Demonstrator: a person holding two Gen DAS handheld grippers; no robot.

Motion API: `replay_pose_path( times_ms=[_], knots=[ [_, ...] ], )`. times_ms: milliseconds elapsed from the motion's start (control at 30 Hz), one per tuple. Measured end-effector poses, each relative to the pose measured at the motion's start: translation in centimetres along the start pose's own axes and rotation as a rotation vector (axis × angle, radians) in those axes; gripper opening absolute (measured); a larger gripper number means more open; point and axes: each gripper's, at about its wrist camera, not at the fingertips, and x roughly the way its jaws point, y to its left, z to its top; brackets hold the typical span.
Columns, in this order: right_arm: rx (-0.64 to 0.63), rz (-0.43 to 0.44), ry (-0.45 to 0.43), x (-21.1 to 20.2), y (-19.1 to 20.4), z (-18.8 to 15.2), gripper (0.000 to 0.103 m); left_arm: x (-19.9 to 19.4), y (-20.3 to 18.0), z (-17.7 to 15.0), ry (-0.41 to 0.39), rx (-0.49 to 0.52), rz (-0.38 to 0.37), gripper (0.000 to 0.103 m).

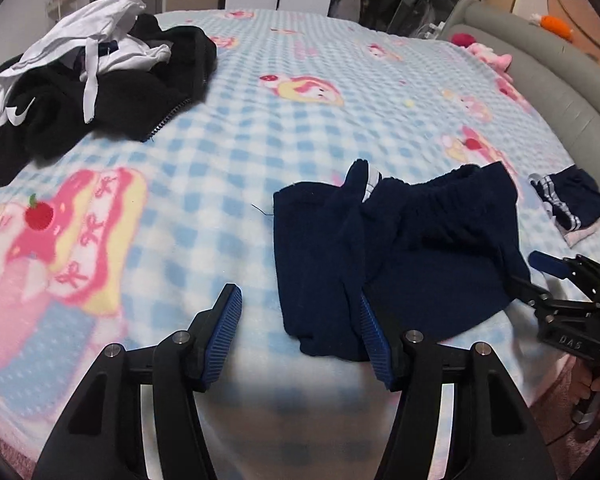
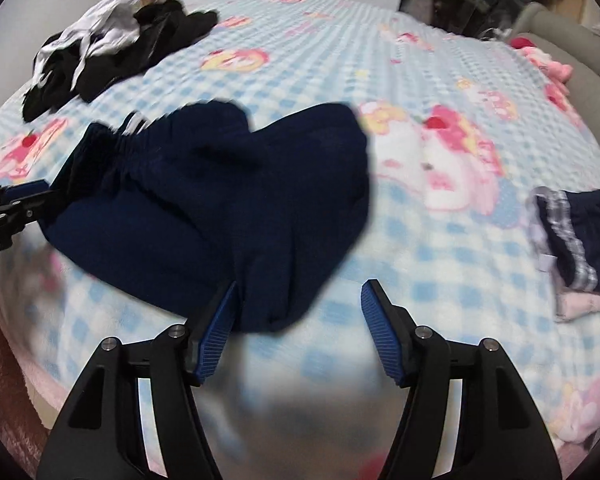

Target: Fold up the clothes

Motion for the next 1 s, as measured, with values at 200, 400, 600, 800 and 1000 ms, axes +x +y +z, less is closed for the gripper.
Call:
replay_pose_path(
  times_ms=[200,400,600,800,1000],
  knots=[
    [0.077,-0.005,-0.07,-2.7,-1.7,-0.1,0.063,-2.2,0.7,-0.6,-0.039,-0.02,-0.053,0.058],
    [0.09,0.038,0.012,0.6,-1.4,-0.8,0.062,-0.3,0.7,-1.1,0.013,0.021,0.024,0.054],
    [0.062,-0.108,-0.043,-0.8,-2.1,-0.7,0.06,0.0,2.3,-0.5,-0.001,-0.023,0.107,0.047],
    [0.125,0.075,-0.071,-1.9,-3.9,-0.5,0.06,-2.3,2.6,0.8,-0.134,-0.099,-0.099,0.047],
    [0.038,0.025,0.023,1.1,-0.6,0.0,0.059,2.6,-1.3,2.4,-0.004,0.079,0.024,0.051]
  ],
)
